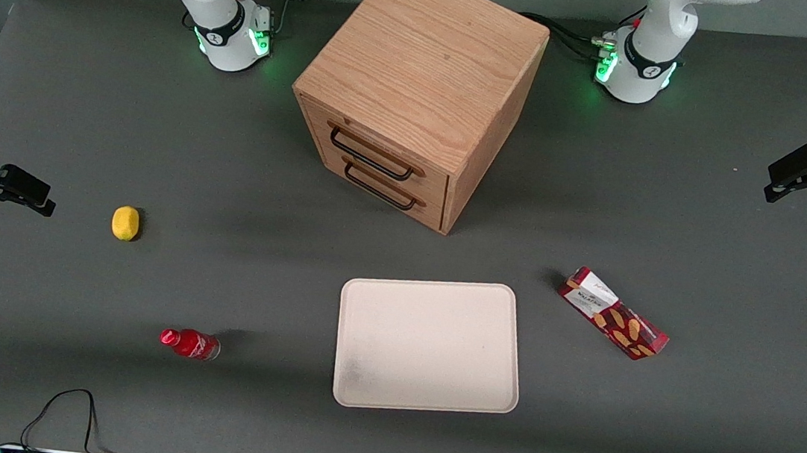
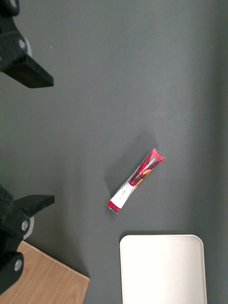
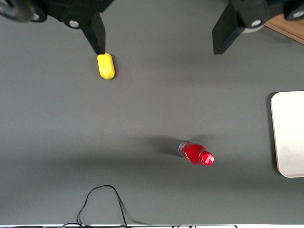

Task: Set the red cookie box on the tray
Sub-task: 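Move the left gripper toward the red plaid shortbread box, then lower the open left gripper over the middle of the shortbread box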

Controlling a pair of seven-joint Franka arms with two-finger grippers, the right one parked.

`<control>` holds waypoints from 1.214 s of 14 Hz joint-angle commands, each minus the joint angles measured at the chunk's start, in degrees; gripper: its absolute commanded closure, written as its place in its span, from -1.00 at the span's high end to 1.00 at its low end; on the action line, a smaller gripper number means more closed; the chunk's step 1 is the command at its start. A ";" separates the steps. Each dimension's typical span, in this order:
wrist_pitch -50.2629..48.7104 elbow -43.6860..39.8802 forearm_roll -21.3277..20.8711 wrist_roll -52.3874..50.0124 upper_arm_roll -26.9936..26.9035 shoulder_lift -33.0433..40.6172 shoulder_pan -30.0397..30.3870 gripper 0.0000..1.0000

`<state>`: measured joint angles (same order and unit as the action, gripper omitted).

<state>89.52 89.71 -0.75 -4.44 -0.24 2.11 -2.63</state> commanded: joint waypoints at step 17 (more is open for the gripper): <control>3.29 -4.91 0.84 -62.53 0.77 -11.60 -8.80 1.00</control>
<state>93.93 84.30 -0.36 -63.62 0.68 -9.34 -11.54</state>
